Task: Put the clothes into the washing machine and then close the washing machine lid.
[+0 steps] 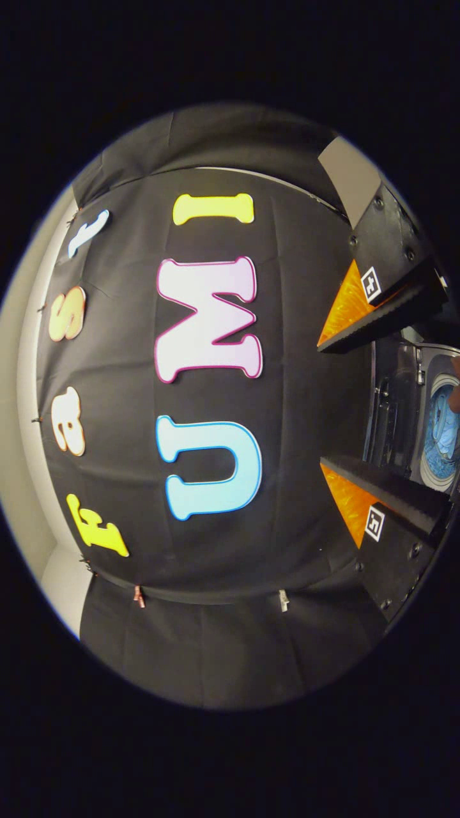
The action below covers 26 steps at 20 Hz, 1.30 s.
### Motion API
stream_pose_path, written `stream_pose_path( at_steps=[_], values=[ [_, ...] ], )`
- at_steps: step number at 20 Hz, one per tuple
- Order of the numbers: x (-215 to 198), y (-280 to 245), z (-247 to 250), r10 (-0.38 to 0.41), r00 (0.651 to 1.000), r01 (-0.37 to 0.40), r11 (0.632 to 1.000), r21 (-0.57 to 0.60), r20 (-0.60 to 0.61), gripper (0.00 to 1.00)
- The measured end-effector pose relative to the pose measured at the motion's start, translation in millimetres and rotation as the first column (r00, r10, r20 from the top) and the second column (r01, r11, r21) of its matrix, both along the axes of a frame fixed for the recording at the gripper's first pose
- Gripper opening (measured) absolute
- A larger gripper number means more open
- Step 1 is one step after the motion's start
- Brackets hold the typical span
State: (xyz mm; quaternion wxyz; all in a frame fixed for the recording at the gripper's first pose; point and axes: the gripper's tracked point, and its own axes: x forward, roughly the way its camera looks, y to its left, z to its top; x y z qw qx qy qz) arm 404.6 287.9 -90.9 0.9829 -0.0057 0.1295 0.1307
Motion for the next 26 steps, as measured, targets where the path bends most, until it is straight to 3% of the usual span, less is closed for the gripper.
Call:
stream_pose_path(
  at_steps=[3,13,19,22,23,26],
  values=[
    [33,7,-31,-0.011,1.0,0.008,0.996,-0.091,-0.027,0.99],
    [112,16,-111,-0.099,0.979,0.077,0.989,-0.125,-0.18,1.0],
    [127,18,-156,-0.114,0.945,0.07,0.986,-0.151,-0.307,1.0],
    [117,23,-189,-0.106,0.911,0.037,0.984,-0.175,-0.398,1.0],
    [109,27,-200,-0.079,0.892,0.022,0.991,-0.13,-0.445,1.0],
    [99,31,-201,-0.086,0.894,0.041,0.993,-0.11,-0.439,1.0]
  ],
)
